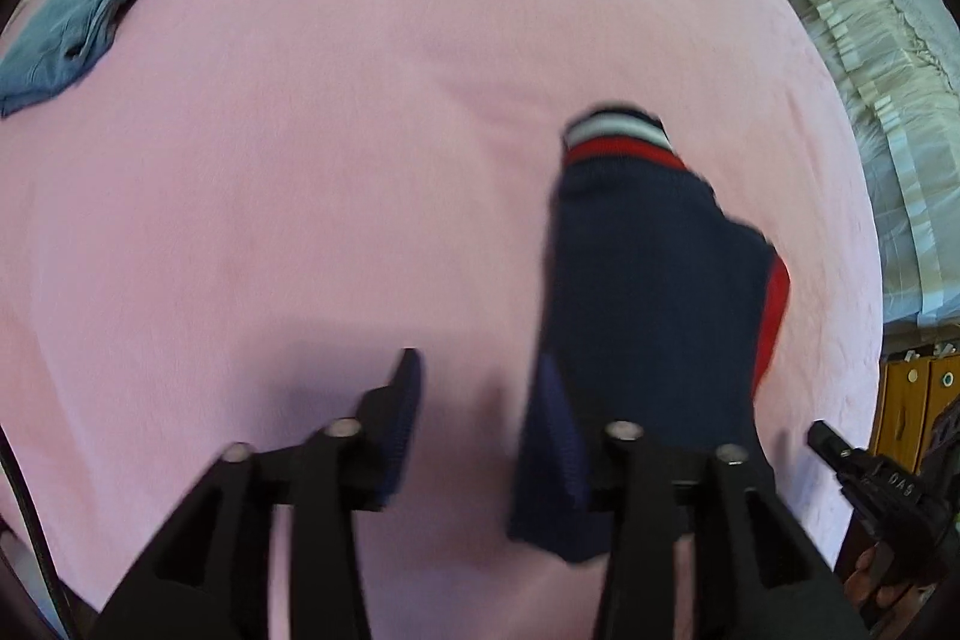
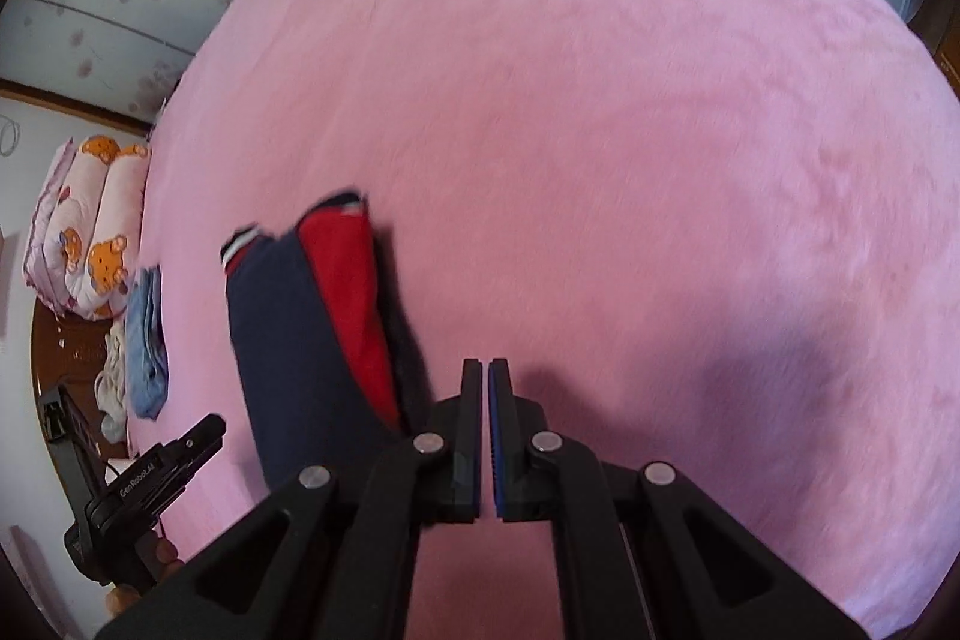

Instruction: Fold large clothes

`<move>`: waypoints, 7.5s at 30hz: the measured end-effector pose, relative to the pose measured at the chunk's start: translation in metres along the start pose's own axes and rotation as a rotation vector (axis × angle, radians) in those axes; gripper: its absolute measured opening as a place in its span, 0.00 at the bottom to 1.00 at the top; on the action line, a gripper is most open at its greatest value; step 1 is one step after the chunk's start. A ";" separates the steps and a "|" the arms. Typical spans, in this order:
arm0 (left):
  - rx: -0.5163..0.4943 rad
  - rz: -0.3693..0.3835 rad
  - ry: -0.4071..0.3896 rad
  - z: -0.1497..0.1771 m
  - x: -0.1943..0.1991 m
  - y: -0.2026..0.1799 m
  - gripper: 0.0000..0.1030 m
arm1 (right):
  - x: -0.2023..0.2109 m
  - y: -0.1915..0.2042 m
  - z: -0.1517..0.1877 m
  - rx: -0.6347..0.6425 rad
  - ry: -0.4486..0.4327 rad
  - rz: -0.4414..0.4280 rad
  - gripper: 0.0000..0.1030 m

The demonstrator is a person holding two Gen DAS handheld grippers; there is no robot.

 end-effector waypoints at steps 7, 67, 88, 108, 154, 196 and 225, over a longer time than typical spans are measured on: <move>-0.061 -0.053 0.010 0.040 0.018 -0.008 0.70 | -0.011 0.034 0.038 0.163 0.073 0.089 0.37; 0.052 0.370 0.163 0.035 -0.048 -0.035 0.60 | -0.114 0.028 0.009 -0.007 0.301 -0.395 0.45; 0.154 0.209 0.177 0.120 0.070 0.039 0.42 | -0.037 0.085 0.104 0.102 0.464 -0.383 0.26; 0.085 0.300 0.027 0.066 0.221 0.273 0.43 | -0.023 0.328 0.206 0.217 0.327 -0.459 0.24; 0.131 -0.034 -0.304 -0.316 -0.044 0.570 0.67 | -0.515 0.568 0.066 0.508 0.380 -0.334 0.49; -0.121 -0.163 -0.239 0.140 0.232 0.273 0.80 | 0.041 0.221 0.275 0.457 0.080 0.258 0.76; -0.154 -0.145 -0.309 0.213 0.338 0.172 0.87 | 0.179 0.235 0.262 0.547 -0.044 0.203 0.77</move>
Point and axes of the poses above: each gripper's, at about its wrist camera, not at the fingertips, and x roughly against the way its jaws point, y to its left, z to its underside, the point moved 8 cm from there along -x, roughly the way its jaws point, and after that the axes turned 15 degrees about -z, right-handed, at the moved point
